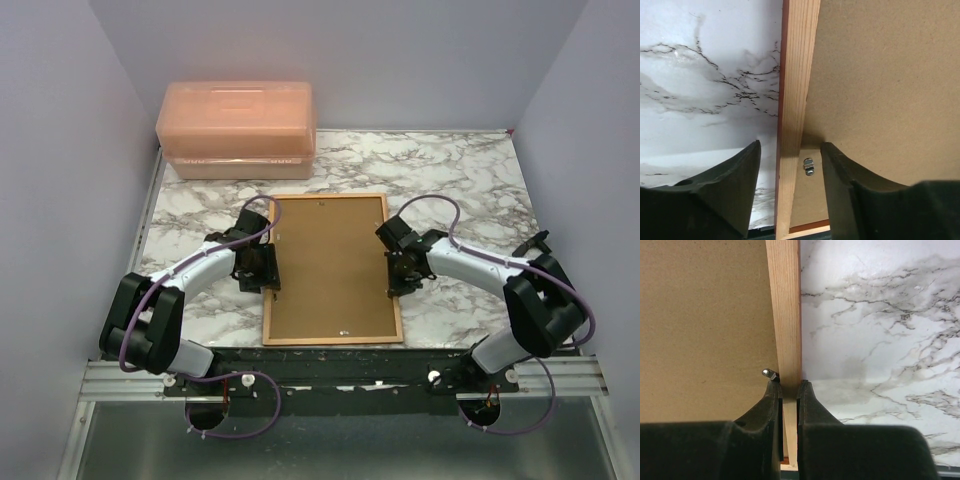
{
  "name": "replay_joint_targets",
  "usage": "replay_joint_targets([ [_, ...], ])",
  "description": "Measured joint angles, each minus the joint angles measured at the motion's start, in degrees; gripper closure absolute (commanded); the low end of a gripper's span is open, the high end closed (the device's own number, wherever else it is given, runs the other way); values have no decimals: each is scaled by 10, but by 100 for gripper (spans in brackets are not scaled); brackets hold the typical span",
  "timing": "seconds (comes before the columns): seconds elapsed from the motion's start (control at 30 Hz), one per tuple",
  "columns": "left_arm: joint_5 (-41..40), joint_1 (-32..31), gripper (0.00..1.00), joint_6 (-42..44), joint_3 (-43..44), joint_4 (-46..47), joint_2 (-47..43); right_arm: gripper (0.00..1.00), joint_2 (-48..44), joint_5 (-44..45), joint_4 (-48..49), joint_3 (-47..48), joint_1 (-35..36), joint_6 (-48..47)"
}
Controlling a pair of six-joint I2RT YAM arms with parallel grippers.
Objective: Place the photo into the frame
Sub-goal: Install the photo frame at the center of the board.
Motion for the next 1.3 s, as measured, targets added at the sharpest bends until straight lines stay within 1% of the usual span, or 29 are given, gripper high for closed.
replay_joint_targets([
  [0.1, 4, -1, 42, 2, 0, 4, 0, 99, -30, -1, 17, -27, 2, 13],
  [0.13, 6, -2, 41, 2, 0, 6, 0, 95, -42, -1, 21, -37, 2, 18],
  [0.17, 10, -4, 41, 3, 0, 8, 0, 82, -55, -1, 23, -48, 0, 24],
  [0.23, 17, -11, 41, 3, 0, 14, 3, 53, -78, -1, 23, -66, -5, 37],
  [0.3, 24, -19, 41, 3, 1, 17, 7, 32, -93, 1, 22, -77, -12, 54],
  [0.37, 26, -26, 41, 3, 4, 18, 13, 21, -101, 2, 23, -79, -21, 64],
  [0.43, 29, -31, 41, 3, 6, 21, 17, 15, -106, 1, 28, -79, -31, 64],
  [0.53, 30, -37, 42, 3, 9, 21, 20, 11, -105, -10, 36, -78, -52, 62],
  [0.63, 30, -47, 43, 2, 9, 25, 21, 11, -101, -23, 46, -74, -82, 55],
  [0.77, 36, -77, 45, -5, 9, 31, 22, 11, -72, -40, 63, -50, -122, 38],
  [1.0, 52, -116, 44, -36, 1, 47, 20, 11, 20, -61, 95, 19, -166, 12],
  [1.1, 52, -119, 43, -47, -7, 51, 12, 11, 66, -57, 103, 56, -176, 3],
  [1.3, 47, -122, 43, -53, -10, 41, 7, 14, 138, -33, 105, 142, -183, -16],
])
